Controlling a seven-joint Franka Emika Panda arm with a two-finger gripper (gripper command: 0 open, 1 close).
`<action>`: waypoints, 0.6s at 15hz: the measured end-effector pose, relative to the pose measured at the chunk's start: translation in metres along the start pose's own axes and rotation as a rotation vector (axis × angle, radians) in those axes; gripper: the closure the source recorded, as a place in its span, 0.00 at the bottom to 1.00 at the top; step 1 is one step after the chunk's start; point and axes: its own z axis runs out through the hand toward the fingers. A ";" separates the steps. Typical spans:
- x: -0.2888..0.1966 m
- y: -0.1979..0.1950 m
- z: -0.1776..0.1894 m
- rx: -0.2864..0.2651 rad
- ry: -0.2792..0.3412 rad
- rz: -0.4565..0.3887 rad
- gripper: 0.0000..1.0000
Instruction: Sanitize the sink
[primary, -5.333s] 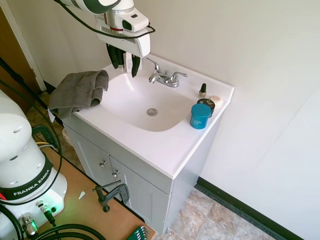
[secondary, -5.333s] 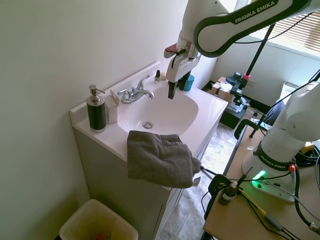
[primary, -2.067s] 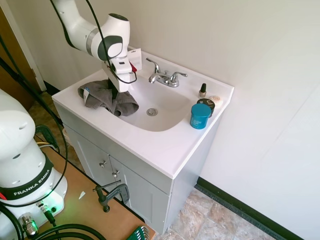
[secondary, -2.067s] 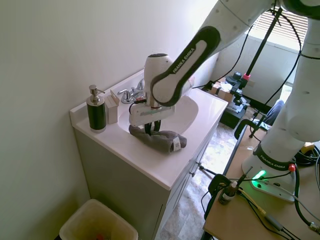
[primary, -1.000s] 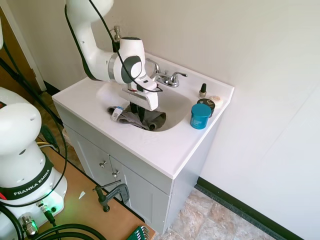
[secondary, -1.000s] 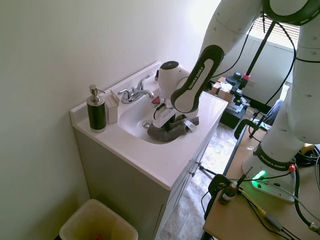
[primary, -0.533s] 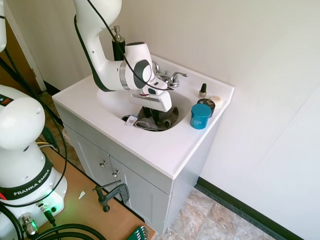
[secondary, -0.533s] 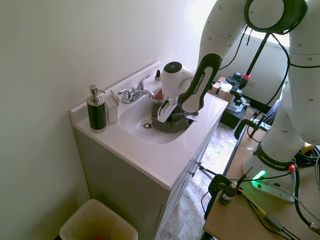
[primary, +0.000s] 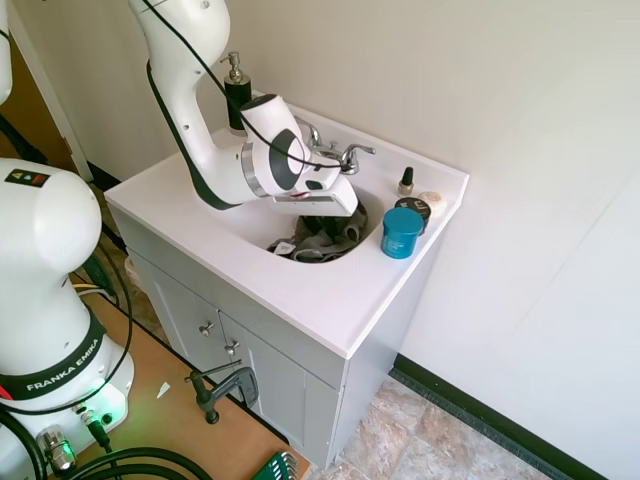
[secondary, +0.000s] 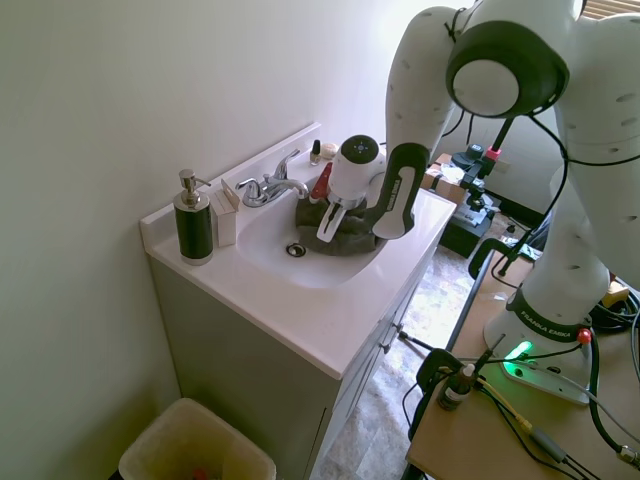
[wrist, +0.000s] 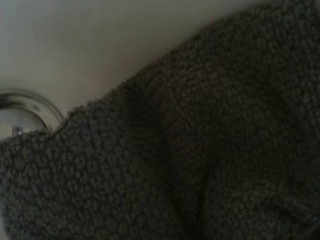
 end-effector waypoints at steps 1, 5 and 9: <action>-0.004 0.002 0.000 0.012 0.020 0.015 1.00; -0.021 -0.003 -0.001 0.046 0.051 0.124 1.00; -0.044 -0.019 -0.009 0.076 0.020 0.230 1.00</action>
